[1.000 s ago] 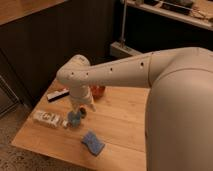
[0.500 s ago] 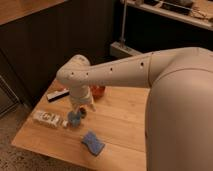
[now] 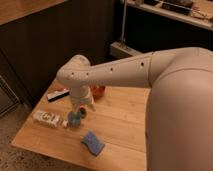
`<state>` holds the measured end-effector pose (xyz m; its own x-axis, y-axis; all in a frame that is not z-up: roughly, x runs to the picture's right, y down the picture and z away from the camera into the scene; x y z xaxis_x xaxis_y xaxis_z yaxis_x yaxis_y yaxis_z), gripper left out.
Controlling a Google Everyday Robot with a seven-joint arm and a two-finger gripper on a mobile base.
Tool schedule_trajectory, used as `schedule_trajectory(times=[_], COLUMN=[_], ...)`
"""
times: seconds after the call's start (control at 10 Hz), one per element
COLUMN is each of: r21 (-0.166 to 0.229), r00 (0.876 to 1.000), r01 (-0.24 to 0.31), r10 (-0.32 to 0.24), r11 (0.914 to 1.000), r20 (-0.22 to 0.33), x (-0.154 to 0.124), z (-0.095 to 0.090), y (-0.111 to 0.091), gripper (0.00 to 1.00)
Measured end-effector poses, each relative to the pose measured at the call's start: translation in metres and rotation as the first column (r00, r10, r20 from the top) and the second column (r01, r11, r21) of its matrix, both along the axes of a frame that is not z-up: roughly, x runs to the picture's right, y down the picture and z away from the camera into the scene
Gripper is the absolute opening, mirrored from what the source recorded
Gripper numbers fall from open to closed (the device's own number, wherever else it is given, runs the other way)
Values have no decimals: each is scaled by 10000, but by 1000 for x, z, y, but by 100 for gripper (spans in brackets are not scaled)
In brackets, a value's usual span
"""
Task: Place the pepper on the white sponge
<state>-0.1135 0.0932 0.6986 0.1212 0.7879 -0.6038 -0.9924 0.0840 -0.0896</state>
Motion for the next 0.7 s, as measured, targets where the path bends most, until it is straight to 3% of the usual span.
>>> schedule_trajectory(times=[0.2, 0.4, 0.7], r21=[539, 1063, 1538], r00=[9953, 9823, 9724], r01=[-123, -84, 552], r10=[71, -116, -881], r11=[9985, 9943, 9866], r20=[963, 1867, 2163], x=[-14, -28, -39], z=[-5, -5, 18], y=[-23, -55, -91], gripper=[65, 65, 65])
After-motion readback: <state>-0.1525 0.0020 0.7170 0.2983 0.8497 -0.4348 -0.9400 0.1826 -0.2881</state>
